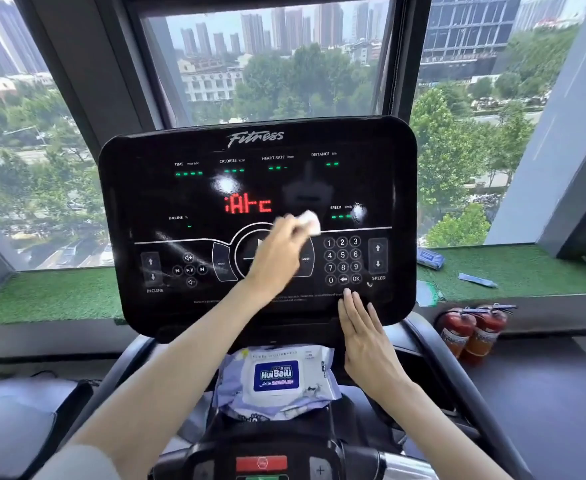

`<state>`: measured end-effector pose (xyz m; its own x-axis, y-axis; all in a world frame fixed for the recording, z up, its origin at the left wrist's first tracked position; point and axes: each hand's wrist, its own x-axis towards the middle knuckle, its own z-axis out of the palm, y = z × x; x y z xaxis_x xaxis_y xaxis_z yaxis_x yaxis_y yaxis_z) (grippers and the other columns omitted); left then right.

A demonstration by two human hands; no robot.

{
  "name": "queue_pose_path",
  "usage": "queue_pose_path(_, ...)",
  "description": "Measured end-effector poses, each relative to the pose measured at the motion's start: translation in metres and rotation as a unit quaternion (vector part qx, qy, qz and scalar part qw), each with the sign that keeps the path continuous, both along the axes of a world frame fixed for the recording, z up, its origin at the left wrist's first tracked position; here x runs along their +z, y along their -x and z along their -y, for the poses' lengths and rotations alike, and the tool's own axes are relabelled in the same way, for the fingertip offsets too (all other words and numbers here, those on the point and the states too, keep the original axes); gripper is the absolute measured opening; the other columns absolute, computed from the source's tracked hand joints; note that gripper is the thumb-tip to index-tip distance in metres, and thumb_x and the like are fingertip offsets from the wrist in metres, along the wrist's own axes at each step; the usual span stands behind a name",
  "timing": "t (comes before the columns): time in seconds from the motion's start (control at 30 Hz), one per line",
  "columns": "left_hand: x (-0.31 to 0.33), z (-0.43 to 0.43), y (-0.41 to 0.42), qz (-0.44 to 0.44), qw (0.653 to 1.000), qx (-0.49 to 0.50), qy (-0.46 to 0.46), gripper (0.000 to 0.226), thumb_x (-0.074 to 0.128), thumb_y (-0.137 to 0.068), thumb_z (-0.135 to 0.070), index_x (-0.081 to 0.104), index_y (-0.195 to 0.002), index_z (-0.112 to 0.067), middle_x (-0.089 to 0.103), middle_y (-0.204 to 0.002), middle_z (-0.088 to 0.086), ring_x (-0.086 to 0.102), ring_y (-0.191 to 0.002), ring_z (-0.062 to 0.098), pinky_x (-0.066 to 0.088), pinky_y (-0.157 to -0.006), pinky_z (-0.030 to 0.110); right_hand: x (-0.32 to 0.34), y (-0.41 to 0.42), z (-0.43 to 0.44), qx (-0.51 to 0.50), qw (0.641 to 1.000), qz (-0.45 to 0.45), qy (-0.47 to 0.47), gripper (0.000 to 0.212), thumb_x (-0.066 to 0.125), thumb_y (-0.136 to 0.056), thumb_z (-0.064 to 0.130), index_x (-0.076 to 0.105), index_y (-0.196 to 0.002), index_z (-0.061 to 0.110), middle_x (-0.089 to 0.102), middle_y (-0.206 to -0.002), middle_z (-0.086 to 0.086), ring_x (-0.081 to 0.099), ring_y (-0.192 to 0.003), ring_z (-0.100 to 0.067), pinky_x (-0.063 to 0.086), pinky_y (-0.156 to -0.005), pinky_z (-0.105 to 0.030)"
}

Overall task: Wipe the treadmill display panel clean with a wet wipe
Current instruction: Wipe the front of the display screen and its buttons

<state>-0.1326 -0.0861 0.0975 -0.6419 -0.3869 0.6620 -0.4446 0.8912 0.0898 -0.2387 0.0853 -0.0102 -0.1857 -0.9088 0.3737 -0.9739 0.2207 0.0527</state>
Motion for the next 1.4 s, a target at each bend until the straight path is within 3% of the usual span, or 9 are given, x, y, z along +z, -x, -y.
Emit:
queue_pose_path(0.07,0.007,-0.005,0.003,-0.137,0.979,0.097,-0.112,0.040,0.050,-0.086,0.006,0.054,-0.123,-0.005,0.049,-0.098,0.011,0.043,-0.084,0.018,0.050,-0.065,0.035,-0.001,-0.001,0.001,-0.005,1.000,0.003,0.004,0.073,0.040,-0.060,0.003,0.043,-0.133,-0.008,0.036,-0.144,-0.023,0.035,-0.134,-0.034,0.020,-0.105,-0.047)
queue_pose_path(0.23,-0.026,-0.031,-0.009,0.251,0.949,-0.177,0.069,0.057,0.055,-0.073,0.015,0.050,-0.125,-0.006,0.050,-0.104,0.008,0.045,-0.091,0.020,0.046,-0.055,0.028,0.003,0.001,-0.003,0.008,1.000,0.011,-0.008,0.078,0.062,-0.053,-0.001,0.046,-0.129,-0.010,0.040,-0.140,-0.027,0.039,-0.130,-0.036,0.039,-0.103,-0.048)
queue_pose_path(0.37,-0.027,-0.011,-0.016,-0.046,0.995,0.020,-0.081,0.050,0.055,-0.078,0.014,0.056,-0.125,-0.004,0.051,-0.094,0.011,0.049,-0.086,0.024,0.051,-0.067,0.035,0.002,0.000,-0.004,0.007,1.000,0.022,-0.019,0.079,0.067,-0.050,0.001,0.049,-0.126,-0.012,0.042,-0.137,-0.030,0.043,-0.127,-0.038,0.043,-0.097,-0.050)
queue_pose_path(0.53,-0.045,-0.035,-0.028,0.260,0.949,-0.174,0.021,0.057,0.051,-0.078,0.013,0.050,-0.128,-0.015,0.047,-0.104,0.005,0.045,-0.092,0.019,0.045,-0.054,0.030,0.003,0.001,-0.007,0.024,0.999,0.038,-0.011,0.076,0.062,-0.054,-0.002,0.046,-0.128,-0.013,0.040,-0.138,-0.031,0.040,-0.129,-0.039,0.040,-0.101,-0.050)
queue_pose_path(0.8,-0.053,-0.037,-0.018,0.244,0.949,-0.188,0.064,0.064,0.067,-0.069,0.009,0.046,-0.125,-0.015,0.046,-0.099,0.001,0.045,-0.086,0.018,0.051,-0.056,0.034,0.004,0.005,-0.009,0.047,0.997,0.063,-0.005,0.076,0.055,-0.058,-0.004,0.041,-0.131,-0.013,0.038,-0.140,-0.029,0.038,-0.131,-0.038,0.034,-0.106,-0.049)
queue_pose_path(0.97,-0.014,-0.011,-0.005,-0.087,0.993,0.030,-0.081,0.041,0.058,-0.081,0.009,0.060,-0.119,-0.008,0.051,-0.091,0.005,0.048,-0.082,0.023,0.050,-0.065,0.037,-0.002,0.012,-0.017,-0.026,0.997,0.067,0.001,0.080,0.060,-0.059,-0.007,0.035,-0.136,-0.012,0.034,-0.142,-0.030,0.034,-0.133,-0.039,0.034,-0.106,-0.047)
queue_pose_path(1.13,-0.024,-0.028,0.002,0.241,0.946,-0.192,0.102,0.059,0.057,-0.069,0.015,0.053,-0.123,-0.007,0.050,-0.101,0.009,0.045,-0.089,0.023,0.053,-0.052,0.038,-0.004,0.016,-0.017,-0.036,0.998,0.054,-0.006,0.083,0.064,-0.055,-0.006,0.038,-0.134,-0.012,0.037,-0.140,-0.031,0.038,-0.131,-0.038,0.031,-0.106,-0.046)
queue_pose_path(1.3,-0.015,-0.021,0.021,-0.066,0.995,-0.004,-0.071,0.049,0.055,-0.079,0.013,0.057,-0.123,-0.008,0.051,-0.094,0.011,0.049,-0.083,0.024,0.051,-0.063,0.034,-0.004,0.015,-0.017,-0.040,0.997,0.068,-0.003,0.082,0.063,-0.053,-0.005,0.041,-0.132,-0.012,0.038,-0.139,-0.031,0.039,-0.130,-0.039,0.029,-0.105,-0.045)
queue_pose_path(1.4,-0.025,-0.035,0.023,0.206,0.956,-0.178,0.107,0.061,0.051,-0.069,0.016,0.051,-0.126,-0.007,0.050,-0.105,0.008,0.045,-0.091,0.024,0.052,-0.056,0.036,-0.004,0.015,-0.017,-0.037,0.996,0.075,-0.002,0.083,0.064,-0.051,-0.004,0.042,-0.131,-0.012,0.037,-0.139,-0.032,0.039,-0.129,-0.040,0.028,-0.105,-0.045)
